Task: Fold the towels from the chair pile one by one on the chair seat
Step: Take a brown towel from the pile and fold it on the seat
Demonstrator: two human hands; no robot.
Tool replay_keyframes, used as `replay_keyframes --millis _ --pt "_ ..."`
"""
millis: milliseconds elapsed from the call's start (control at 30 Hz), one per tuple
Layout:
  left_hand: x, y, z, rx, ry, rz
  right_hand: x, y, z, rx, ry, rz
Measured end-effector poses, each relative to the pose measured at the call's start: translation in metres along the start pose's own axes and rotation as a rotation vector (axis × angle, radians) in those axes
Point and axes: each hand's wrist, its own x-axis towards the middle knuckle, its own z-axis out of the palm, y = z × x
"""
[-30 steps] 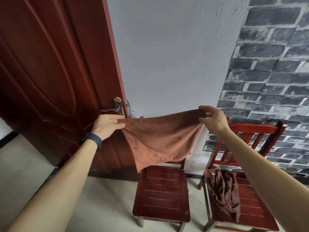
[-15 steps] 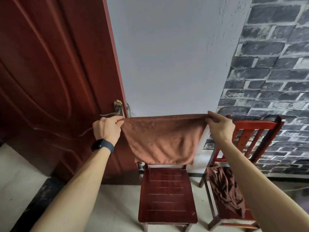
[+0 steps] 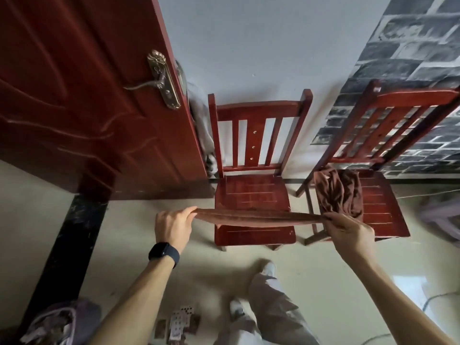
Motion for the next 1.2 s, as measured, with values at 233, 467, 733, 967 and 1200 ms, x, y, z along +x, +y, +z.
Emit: replay_keyframes --millis 233,467,733,967,1200 --pt "0.015 0.003 0.045 0.089 -0.157 0.072 0.030 0.051 0.033 -0.166 -0.060 0.076" --pt "0.102 0.026 0.125 0.172 -0.386 0.041 0.134 0.089 0.119 -0.296 -0.402 0.302" --pt "0.190 0.011 0.253 0.203 -0.440 -0.124 0.219 0.129 0.223 -0.103 -0.256 0.513" --pt "0.245 0.001 0.321 0.069 -0.460 -0.345 0.268 0.152 0.288 -0.040 -0.230 0.581" --pt "0.267 -0.002 0.360 -0.036 -0.426 -0.459 0.299 0.182 0.332 0.014 -0.251 0.595"
